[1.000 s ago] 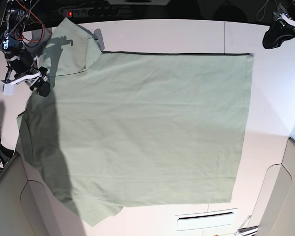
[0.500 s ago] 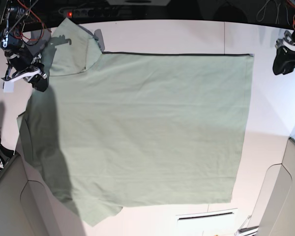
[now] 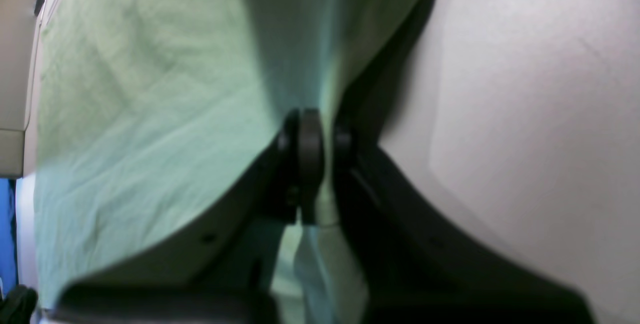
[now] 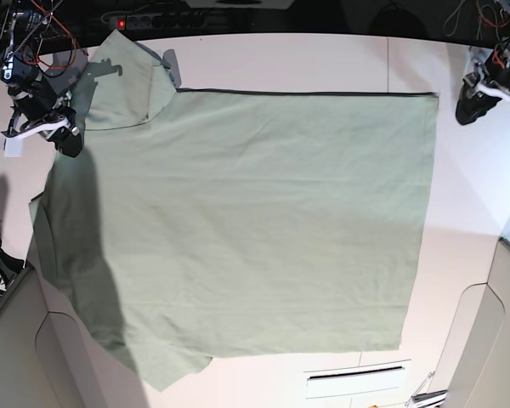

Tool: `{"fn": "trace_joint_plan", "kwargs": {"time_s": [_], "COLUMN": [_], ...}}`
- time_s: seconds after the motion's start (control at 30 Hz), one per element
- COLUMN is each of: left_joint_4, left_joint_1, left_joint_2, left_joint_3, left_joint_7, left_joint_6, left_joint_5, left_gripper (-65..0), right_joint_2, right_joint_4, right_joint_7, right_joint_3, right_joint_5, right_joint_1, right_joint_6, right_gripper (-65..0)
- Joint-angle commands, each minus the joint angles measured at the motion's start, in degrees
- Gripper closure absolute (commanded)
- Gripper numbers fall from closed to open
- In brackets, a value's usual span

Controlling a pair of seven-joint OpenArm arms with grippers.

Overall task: Fold the T-shirt properly
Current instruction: 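Lower both grippers to the shoulder corners of the green T-shirt, then grasp the shoulder corners with both grippers and lift the shirt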

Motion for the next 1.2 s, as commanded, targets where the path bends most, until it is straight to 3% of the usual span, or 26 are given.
{"fn": "trace_joint_plan", "kwargs": {"time_s": [0.0,0.27,0.47,0.7,0.77,0.93,1.17], "left_joint_4": [0.3,0.3,0.3,0.4,0.4,3.1,9.5], "left_joint_1": [0.2,-0.3,0.6,3.7,3.6,3.6,4.8], "left_joint_2": [0.2,4.0,3.8,3.2,3.1,3.1,3.1], "left_joint_3": [1.1,11.0,11.6,11.6,11.6,9.4,1.4], "left_joint_7": [0.9,2.6,7.7,7.7,7.9,8.0,11.8], "left_joint_6": [0.1,1.6,1.6,1.6,1.5,-0.2,-0.4], "left_joint_5": [1.2,4.0,4.0,3.3,3.3,1.8,-1.4], "left_gripper": [-28.6,-28.6,-28.6,-28.3,-23.9,-0.5,0.0], "right_joint_2": [0.5,0.5,0.5,0.5,0.5,0.5,1.3], "right_joint_4": [0.3,0.3,0.3,0.3,0.3,2.3,9.8], "right_joint_7": [-1.2,-1.5,-1.5,-1.7,-2.0,-6.9,-16.5], "right_joint_3": [0.3,0.3,0.3,0.3,0.3,0.4,4.4], "right_joint_5": [-1.0,-1.1,-1.1,-1.1,-1.1,-1.1,-1.1], "right_joint_1": [-0.3,-0.3,-0.3,-0.3,-0.3,-0.3,-0.7], "right_joint_6": [-0.7,-0.7,-0.7,-0.6,-0.6,-0.6,-0.7], "right_gripper": [0.0,0.0,0.0,0.0,0.0,0.0,0.0]}}
